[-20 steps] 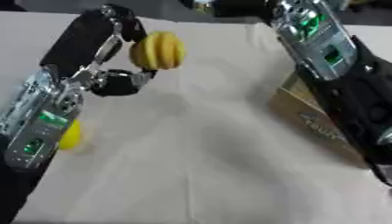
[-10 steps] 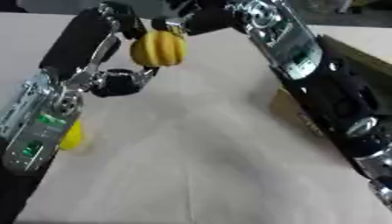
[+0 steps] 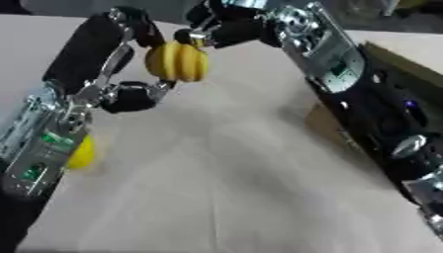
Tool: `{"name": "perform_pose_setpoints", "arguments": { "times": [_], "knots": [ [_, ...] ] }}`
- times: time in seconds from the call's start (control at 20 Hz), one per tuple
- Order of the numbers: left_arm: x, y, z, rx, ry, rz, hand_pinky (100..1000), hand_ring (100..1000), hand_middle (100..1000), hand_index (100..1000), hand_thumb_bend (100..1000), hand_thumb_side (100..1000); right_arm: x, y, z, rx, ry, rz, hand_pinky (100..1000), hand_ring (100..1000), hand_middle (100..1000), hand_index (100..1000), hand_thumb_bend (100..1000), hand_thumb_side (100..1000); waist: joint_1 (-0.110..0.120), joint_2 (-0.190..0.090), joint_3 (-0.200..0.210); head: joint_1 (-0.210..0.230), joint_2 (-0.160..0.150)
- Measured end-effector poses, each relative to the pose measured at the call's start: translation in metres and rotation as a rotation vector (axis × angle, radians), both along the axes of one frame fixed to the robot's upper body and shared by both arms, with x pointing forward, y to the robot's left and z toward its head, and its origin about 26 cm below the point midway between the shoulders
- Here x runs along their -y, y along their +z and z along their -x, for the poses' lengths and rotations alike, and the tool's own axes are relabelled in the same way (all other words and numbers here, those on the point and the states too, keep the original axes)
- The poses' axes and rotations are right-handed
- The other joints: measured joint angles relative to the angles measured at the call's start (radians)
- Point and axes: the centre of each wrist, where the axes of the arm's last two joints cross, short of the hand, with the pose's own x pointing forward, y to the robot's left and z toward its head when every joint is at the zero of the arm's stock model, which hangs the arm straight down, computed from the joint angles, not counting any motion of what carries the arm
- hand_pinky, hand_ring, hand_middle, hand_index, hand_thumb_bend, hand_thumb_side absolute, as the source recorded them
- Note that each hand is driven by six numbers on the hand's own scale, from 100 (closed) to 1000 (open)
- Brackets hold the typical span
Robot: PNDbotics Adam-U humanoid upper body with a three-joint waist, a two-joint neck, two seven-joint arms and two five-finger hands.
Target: Pick up the objects with one hand, pass them to the other hand, and then place them into the box on the other side of the table.
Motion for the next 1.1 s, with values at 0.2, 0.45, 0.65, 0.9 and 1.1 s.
{"name": "perform_pose_setpoints", "arguments": {
  "times": [0.2, 0.45, 0.65, 0.9, 1.1],
  "knots": [
    [-0.002, -0.001, -0.001, -0.001, 0.013, -0.011, 620, 525, 472, 528, 320, 100, 0.004, 0.006, 0.006, -0.006, -0.002, -0.060, 867, 852, 818, 851, 453, 442, -0.004, 0.000, 0.000, 0.003, -0.002],
    [-0.003, -0.003, -0.004, -0.002, 0.030, -0.026, 609, 522, 467, 521, 339, 100, 0.007, 0.017, 0.020, -0.002, 0.010, -0.130, 864, 847, 813, 848, 450, 433, -0.005, 0.000, -0.002, 0.006, -0.004],
    [-0.003, -0.005, -0.005, 0.000, 0.039, -0.035, 608, 521, 468, 521, 338, 100, 0.006, 0.024, 0.031, 0.004, 0.019, -0.168, 863, 846, 812, 847, 457, 431, -0.005, 0.000, -0.005, 0.006, -0.004],
    [-0.003, -0.006, -0.006, 0.012, 0.049, -0.041, 609, 522, 468, 521, 335, 100, 0.004, 0.024, 0.038, -0.005, 0.031, -0.163, 862, 846, 812, 847, 458, 438, -0.005, 0.000, -0.006, 0.006, -0.005],
    [-0.003, -0.005, -0.006, 0.029, 0.058, -0.040, 610, 523, 470, 522, 332, 100, 0.003, 0.018, 0.038, -0.030, 0.037, -0.145, 862, 846, 812, 846, 456, 443, -0.005, 0.000, -0.006, 0.006, -0.005]
  ]
}}
